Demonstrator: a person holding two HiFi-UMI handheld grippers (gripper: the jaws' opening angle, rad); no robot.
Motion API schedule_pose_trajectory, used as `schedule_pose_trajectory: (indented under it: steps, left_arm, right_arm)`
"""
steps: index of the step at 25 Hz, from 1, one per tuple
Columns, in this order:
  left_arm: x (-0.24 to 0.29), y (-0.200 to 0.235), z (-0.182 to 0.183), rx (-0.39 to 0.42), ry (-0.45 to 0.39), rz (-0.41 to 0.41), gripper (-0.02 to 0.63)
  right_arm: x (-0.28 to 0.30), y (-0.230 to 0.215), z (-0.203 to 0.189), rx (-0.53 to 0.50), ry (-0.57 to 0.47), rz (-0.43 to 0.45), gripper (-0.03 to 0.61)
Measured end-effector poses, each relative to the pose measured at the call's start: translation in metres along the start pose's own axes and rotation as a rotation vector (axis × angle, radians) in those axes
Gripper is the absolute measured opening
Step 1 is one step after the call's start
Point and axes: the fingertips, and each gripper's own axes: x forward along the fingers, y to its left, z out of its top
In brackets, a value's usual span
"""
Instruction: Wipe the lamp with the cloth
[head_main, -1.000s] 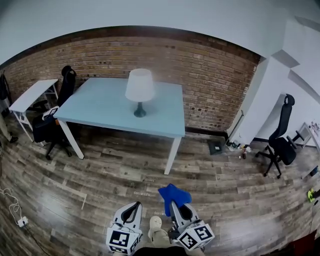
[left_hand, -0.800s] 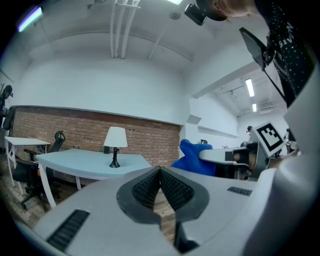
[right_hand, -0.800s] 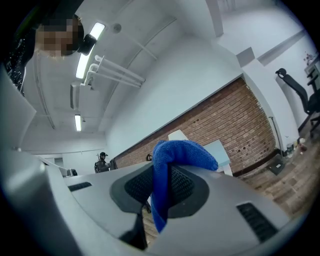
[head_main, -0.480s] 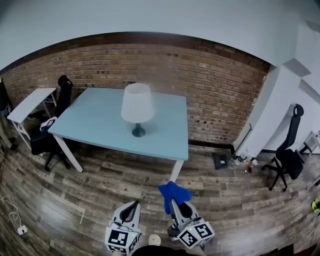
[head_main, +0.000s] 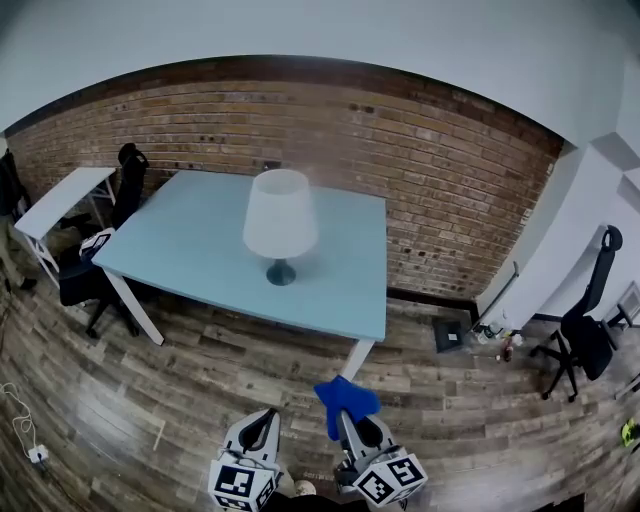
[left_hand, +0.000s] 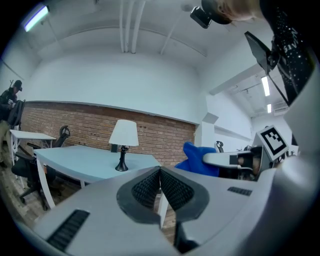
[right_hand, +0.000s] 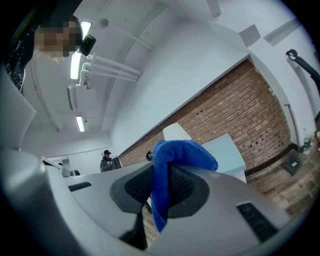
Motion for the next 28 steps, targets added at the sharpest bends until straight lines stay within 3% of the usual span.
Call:
schedule_pose_trajectory:
  steps: [13,24,28]
  left_arm:
    - [0.066,0.044,0.001,0.007,0.018,0.007,0.009]
    - [0.175,0.117,0.045,0.061,0.005,-0.026,0.008]
    - [0.214,0.15,0.067,0.079,-0.014,-0.026,0.009]
  right_arm:
    - [0.073,-0.029,0.0,0.005,0.024,0.017,0.058]
    - [0.194,-0.067,0.034,-0.018,0.001,0.033,0.058]
    - [0.243,-0.071,0.051,-0.03,-0.005,0.086,0.058]
